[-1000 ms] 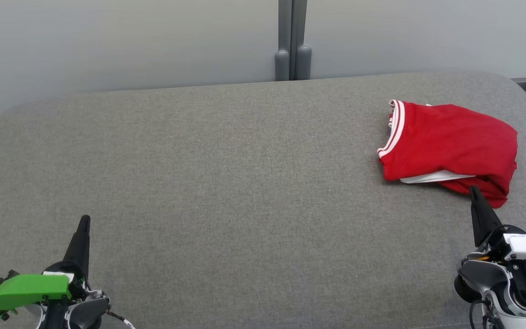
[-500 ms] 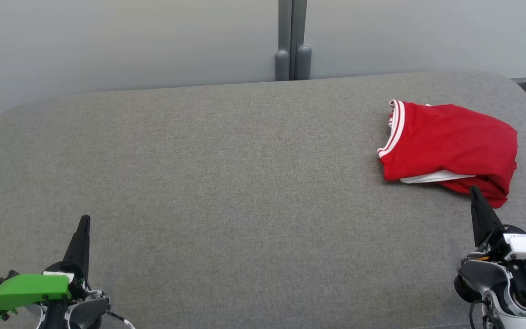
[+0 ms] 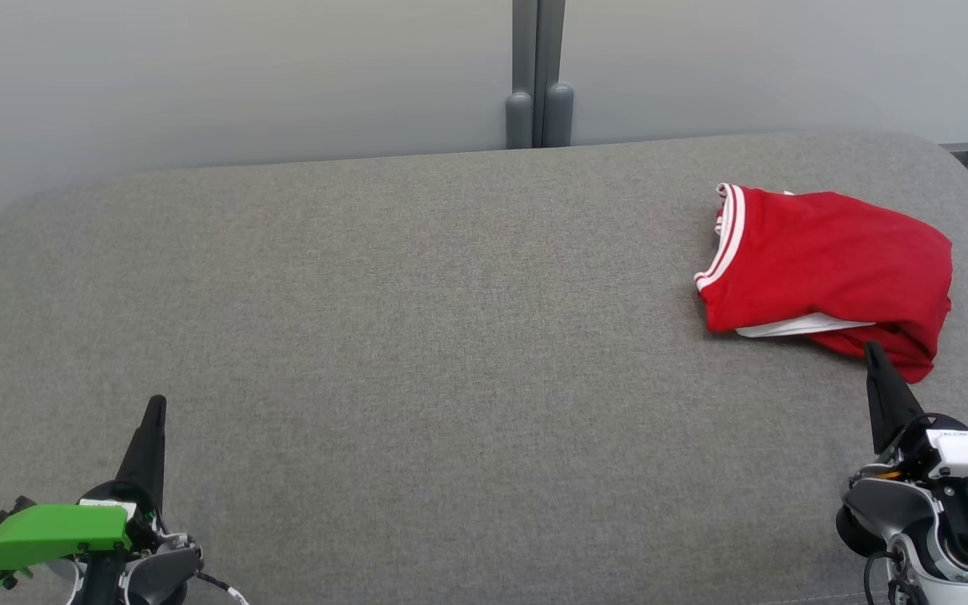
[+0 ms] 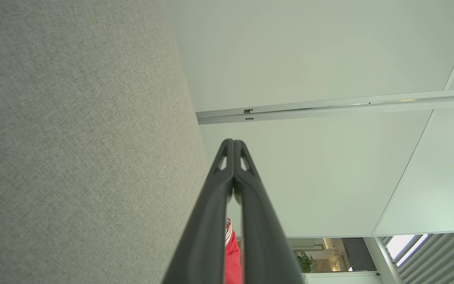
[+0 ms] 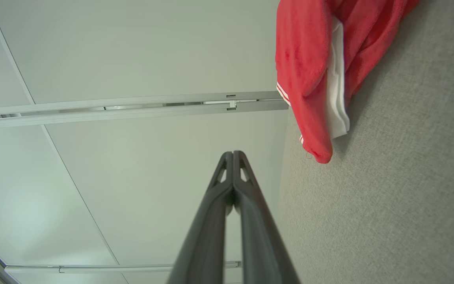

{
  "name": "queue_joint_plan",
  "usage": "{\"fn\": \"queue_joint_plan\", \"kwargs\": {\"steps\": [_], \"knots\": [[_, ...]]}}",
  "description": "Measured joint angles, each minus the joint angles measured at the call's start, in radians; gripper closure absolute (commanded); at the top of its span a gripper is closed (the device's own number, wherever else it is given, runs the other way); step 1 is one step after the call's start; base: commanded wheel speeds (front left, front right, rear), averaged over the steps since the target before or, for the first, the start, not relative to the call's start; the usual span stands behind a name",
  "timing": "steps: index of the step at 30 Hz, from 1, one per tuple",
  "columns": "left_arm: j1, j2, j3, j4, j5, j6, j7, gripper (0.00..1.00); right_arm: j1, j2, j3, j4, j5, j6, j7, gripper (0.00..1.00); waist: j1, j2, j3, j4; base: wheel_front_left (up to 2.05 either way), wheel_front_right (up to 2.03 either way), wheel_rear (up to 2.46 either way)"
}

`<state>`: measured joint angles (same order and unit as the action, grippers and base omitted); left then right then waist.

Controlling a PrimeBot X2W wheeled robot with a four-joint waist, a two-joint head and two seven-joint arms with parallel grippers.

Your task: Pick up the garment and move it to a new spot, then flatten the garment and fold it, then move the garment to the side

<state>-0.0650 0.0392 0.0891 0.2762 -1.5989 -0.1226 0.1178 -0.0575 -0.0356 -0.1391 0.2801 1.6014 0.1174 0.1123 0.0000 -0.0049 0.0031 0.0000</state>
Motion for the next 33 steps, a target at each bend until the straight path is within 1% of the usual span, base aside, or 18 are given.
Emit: {"fn": "queue_joint_plan", "kwargs": {"steps": [33], "knots": [[0.000,0.000,0.000,0.000,0.000,0.000,0.000,1.00,0.000,0.000,0.000,0.000,0.000,0.000,0.000,1.00,0.0000,-0.0001,0.000,0.000,0.00,0.00,0.00]]}}
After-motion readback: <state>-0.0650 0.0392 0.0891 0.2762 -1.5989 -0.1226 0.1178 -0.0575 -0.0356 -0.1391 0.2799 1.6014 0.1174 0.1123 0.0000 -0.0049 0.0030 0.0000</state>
